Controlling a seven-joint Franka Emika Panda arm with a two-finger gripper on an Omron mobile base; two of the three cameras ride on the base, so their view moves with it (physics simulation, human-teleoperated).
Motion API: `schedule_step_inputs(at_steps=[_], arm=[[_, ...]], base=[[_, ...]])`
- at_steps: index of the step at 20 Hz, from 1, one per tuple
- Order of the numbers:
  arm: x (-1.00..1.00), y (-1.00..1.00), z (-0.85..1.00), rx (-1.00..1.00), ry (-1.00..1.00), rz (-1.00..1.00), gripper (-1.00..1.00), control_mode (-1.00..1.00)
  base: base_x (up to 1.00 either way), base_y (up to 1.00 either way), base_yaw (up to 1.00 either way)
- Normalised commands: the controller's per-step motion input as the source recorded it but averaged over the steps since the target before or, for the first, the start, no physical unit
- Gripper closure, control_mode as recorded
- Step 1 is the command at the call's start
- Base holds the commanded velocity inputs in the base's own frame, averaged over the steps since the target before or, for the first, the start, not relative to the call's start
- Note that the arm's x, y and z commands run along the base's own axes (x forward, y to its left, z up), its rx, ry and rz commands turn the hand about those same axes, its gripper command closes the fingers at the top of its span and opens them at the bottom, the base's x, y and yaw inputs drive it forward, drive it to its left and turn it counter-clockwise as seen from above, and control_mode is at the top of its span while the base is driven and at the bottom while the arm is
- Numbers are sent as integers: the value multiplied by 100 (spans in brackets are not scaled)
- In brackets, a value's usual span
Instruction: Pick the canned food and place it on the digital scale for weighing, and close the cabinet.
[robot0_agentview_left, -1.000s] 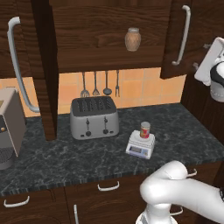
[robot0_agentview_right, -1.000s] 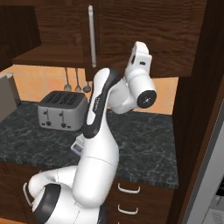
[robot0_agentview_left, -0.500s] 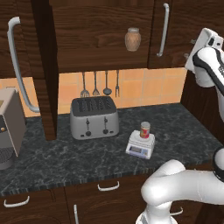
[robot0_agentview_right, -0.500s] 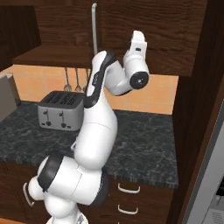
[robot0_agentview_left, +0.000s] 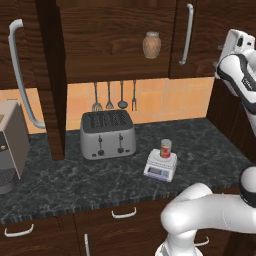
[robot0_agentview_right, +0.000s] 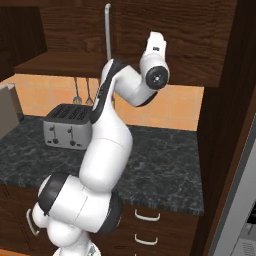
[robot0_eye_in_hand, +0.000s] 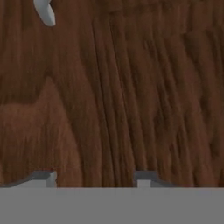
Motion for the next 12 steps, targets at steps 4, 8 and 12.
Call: schedule_step_inputs(at_steps=[4, 8, 12], arm=[[25, 0, -100, -2, 32, 0, -100, -100], [-67, -3, -88, 3, 20, 0, -100, -100], [-95, 0, -72, 1, 5, 0, -100, -100]], base=[[0, 0, 0], [0, 0, 0], [0, 0, 0]])
